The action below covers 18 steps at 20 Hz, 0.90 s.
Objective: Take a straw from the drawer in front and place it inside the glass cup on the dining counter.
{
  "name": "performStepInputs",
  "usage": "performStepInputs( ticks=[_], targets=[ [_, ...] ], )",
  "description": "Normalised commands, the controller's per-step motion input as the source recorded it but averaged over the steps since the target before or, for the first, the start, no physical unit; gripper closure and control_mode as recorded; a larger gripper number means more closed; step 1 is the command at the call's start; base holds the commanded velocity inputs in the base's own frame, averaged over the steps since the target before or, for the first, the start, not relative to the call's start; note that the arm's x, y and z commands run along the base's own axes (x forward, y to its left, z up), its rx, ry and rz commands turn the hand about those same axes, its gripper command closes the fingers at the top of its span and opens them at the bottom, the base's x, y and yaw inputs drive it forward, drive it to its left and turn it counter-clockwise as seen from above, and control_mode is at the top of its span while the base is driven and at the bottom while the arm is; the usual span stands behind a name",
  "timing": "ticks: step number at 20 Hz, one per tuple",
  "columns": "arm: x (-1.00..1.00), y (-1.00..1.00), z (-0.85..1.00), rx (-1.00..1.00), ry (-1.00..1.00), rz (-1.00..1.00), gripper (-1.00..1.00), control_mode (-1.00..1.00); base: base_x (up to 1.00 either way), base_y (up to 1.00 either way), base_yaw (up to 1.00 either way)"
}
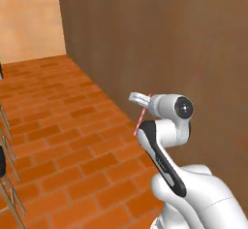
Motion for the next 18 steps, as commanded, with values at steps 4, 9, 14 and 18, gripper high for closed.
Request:
performStepInputs(
  ticks=[4, 9, 14, 18],
  targets=[
    [0.00, 0.00, 0.00, 0.00, 0.00, 0.00, 1.00, 1.00, 1.00, -0.66, 0.51],
    [0.00, 0.00, 0.00, 0.00, 0.00, 0.00, 1.00, 1.00, 1.00, -0.64, 0.42],
    [0.00, 0.00, 0.00, 0.00, 0.00, 0.00, 1.00, 1.00, 1.00, -0.43, 0.39],
    [0.00, 0.00, 0.00, 0.00, 0.00, 0.00, 1.00, 1.00, 1.00, -0.40, 0.39]
  ],
)
